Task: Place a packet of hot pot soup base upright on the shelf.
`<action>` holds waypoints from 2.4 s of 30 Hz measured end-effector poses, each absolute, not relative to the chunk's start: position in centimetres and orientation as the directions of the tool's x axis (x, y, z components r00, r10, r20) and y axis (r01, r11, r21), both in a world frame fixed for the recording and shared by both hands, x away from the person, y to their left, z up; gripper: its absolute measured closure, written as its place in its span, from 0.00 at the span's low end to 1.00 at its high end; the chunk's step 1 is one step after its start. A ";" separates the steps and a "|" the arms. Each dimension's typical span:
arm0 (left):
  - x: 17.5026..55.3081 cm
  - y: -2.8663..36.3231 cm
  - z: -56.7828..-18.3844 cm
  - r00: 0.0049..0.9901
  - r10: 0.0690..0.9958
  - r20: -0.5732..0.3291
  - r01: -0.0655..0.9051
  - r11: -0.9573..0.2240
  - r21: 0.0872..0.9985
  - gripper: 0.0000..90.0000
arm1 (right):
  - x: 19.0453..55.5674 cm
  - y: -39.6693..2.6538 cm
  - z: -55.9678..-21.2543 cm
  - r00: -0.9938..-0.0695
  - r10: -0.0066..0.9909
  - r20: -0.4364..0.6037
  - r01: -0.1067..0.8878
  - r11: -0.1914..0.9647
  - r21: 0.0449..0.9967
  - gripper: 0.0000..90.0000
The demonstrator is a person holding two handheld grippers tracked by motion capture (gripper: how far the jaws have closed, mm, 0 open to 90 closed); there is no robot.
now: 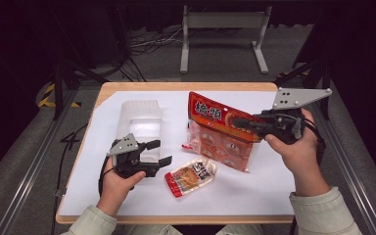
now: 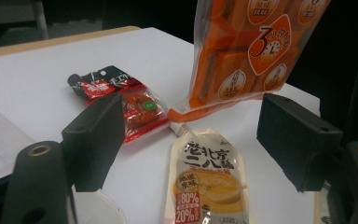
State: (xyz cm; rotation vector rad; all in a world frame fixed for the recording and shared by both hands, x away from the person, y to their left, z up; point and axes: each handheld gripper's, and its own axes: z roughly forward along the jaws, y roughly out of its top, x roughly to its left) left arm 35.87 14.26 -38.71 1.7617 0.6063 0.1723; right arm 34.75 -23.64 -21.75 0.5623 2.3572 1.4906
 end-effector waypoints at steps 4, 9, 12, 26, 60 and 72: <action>36.1 13.8 -38.7 0.856 0.488 -0.172 0.280 -0.156 0.947 0.20 | 34.8 -22.9 -21.9 -0.891 0.452 -0.040 0.153 0.382 0.912 1.00; 36.6 13.4 -38.9 0.863 0.480 -0.155 0.264 -0.168 0.950 0.16 | 34.4 -22.0 -21.9 -0.897 0.437 -0.066 0.119 0.384 0.915 1.00; 36.8 12.9 -38.9 0.870 0.464 -0.168 0.269 -0.161 0.949 0.12 | 34.5 -21.6 -22.0 -0.903 0.425 -0.065 0.115 0.386 0.915 1.00; 37.6 11.1 -38.3 0.907 0.375 -0.190 0.258 -0.140 0.956 0.03 | 34.8 -20.0 -22.9 -0.924 0.380 -0.051 0.107 0.383 0.918 1.00; 38.3 9.0 -37.1 0.966 0.197 -0.170 0.186 -0.066 0.980 0.40 | 35.4 -18.4 -25.0 -0.943 0.331 -0.019 0.100 0.339 0.935 1.00; 37.8 9.2 -36.6 0.986 0.143 -0.088 0.107 -0.133 0.985 0.76 | 35.7 -18.7 -25.3 -0.938 0.347 -0.010 0.108 0.320 0.941 1.00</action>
